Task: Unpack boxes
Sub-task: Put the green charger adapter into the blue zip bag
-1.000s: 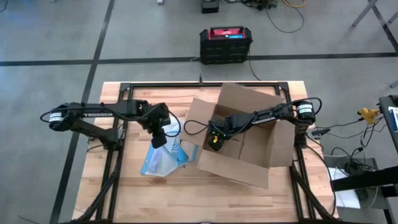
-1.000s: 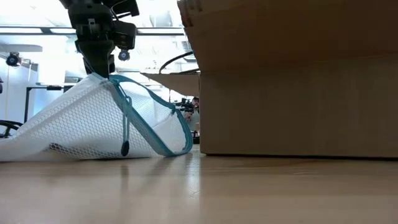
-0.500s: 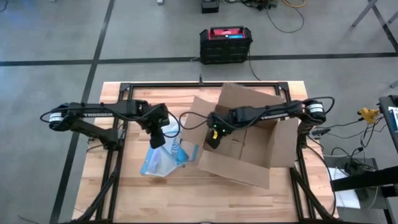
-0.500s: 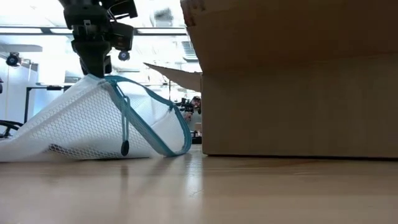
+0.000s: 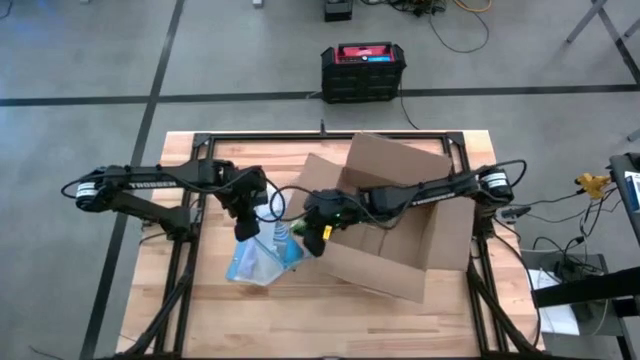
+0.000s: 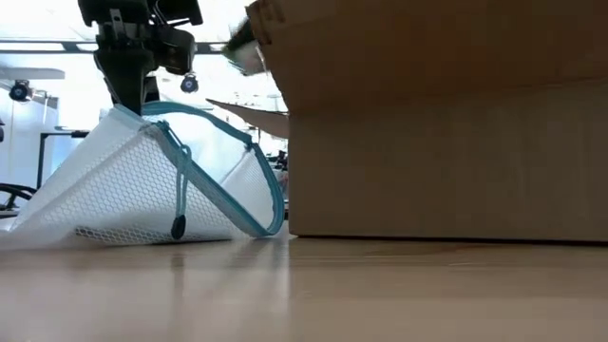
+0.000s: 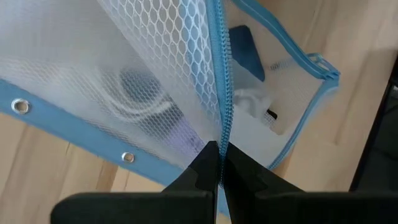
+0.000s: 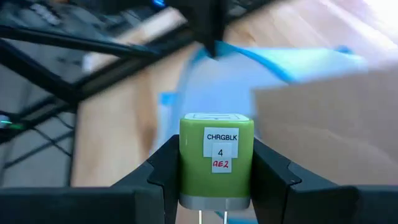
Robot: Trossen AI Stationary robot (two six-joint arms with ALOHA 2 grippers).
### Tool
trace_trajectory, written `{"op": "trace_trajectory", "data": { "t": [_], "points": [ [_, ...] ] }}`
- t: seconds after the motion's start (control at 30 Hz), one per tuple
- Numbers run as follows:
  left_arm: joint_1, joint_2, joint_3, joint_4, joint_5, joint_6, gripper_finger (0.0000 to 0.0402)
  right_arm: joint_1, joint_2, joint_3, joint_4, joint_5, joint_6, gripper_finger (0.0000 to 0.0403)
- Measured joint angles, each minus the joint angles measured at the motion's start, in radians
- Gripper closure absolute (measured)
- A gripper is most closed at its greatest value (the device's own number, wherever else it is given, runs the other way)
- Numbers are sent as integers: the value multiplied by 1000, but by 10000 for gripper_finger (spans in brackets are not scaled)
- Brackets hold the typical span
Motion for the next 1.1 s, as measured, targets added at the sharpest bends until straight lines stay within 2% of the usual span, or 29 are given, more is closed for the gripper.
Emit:
{"op": "trace_trajectory", "data": {
  "t": [0.13,0.33,0.47,0.67,0.77,0.87,0.97,1.1],
  "points": [
    [0,-12,0,-8,0,10,401,2,112,43,69,-31,6,283],
    [-2,-22,0,-1,33,16,401,-10,267,206,-18,132,4,283],
    [-8,-30,0,16,44,25,401,-39,364,342,-111,159,-28,282],
    [-9,-36,0,4,43,29,401,-81,464,546,-215,137,-121,177],
    [-9,-39,0,-1,28,31,401,-94,477,600,-279,122,-198,142],
    [-10,-41,1,-8,-11,35,401,-103,471,619,-338,118,-238,127],
    [-10,-37,-1,-7,-30,34,401,-107,441,619,-408,119,-285,127],
    [-10,-38,-1,21,-32,34,401,-91,378,621,-507,113,-341,153]
  ]
}}
